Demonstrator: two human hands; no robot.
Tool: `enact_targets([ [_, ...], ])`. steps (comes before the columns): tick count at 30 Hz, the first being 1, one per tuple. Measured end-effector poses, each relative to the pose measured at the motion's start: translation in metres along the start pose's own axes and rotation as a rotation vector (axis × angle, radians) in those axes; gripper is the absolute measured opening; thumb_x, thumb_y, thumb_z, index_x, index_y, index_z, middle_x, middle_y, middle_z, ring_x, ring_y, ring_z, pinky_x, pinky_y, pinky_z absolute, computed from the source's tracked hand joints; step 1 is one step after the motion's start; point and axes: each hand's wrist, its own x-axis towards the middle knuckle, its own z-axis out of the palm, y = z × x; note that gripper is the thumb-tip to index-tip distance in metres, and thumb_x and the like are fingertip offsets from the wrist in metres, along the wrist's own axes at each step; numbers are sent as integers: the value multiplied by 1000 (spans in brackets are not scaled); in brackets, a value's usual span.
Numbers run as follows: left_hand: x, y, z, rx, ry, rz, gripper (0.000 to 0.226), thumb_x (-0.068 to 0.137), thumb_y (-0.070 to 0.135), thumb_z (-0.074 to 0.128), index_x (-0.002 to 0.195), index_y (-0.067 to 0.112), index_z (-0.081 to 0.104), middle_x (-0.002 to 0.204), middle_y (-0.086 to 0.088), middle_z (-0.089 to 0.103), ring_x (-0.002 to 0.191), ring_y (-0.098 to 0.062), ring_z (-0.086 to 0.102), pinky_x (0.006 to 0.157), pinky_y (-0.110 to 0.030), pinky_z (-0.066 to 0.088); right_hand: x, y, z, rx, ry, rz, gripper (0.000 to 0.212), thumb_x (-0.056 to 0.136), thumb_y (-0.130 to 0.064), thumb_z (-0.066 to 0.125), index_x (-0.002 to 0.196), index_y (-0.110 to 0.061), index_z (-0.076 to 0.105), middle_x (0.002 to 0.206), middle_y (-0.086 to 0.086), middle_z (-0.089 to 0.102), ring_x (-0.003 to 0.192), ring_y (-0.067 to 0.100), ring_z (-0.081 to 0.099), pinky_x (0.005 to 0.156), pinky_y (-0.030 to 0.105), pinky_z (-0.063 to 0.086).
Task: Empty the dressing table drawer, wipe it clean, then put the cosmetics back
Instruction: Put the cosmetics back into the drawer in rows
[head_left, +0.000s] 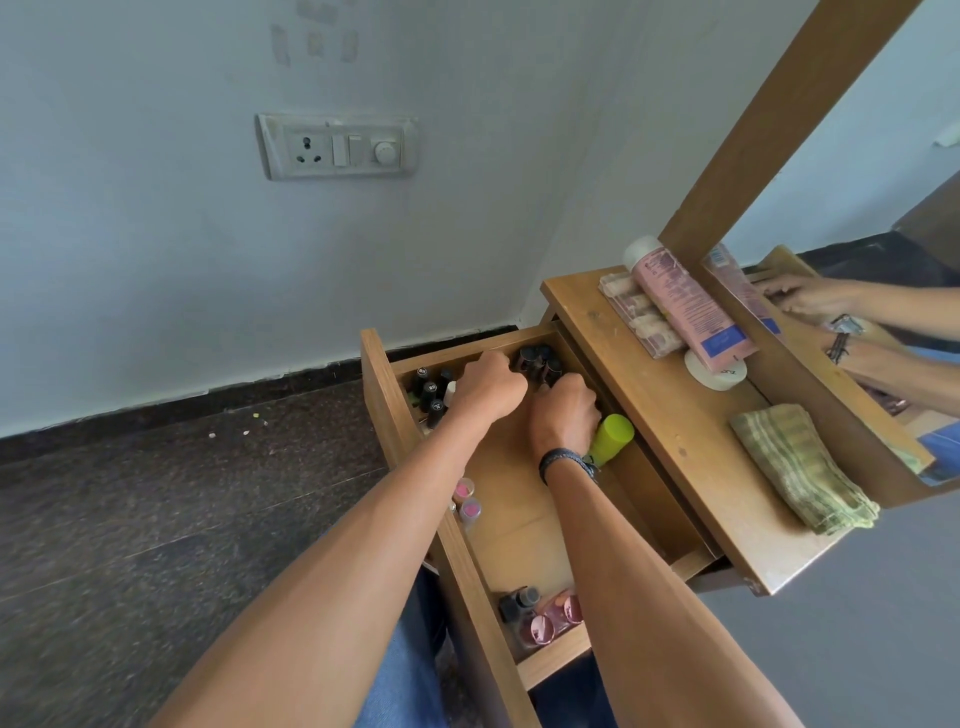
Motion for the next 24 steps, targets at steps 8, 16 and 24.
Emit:
enact_targets([
  [8,13,3,5,-165,-29,-25,30,97,7,50,121,17,67,130,-11,63,108,-27,55,99,-40,47,7,-6,-1,-22,-17,-16,18,106,-14,45,107,-2,59,108,21,66,100,41,65,68,37,43],
  [16,11,1,6,-137,-36,-4,35,101,8,43,128,14,65,131,-9,63,118,-28,57,96,-37,45,-2,-15,-13,-128,-125,-48,21,105,-5,39,116,-1,57,118,22,64,109,40,63,71,39,43],
  [24,13,0,8,-94,-70,12,39,103,9,40,131,19,65,135,-7,63,124,-29,56,107,-41,45,-15,-1,-22,-149,-283,-129,24,102,-10,47,124,-4,53,127,21,59,115,41,60,88,44,50],
])
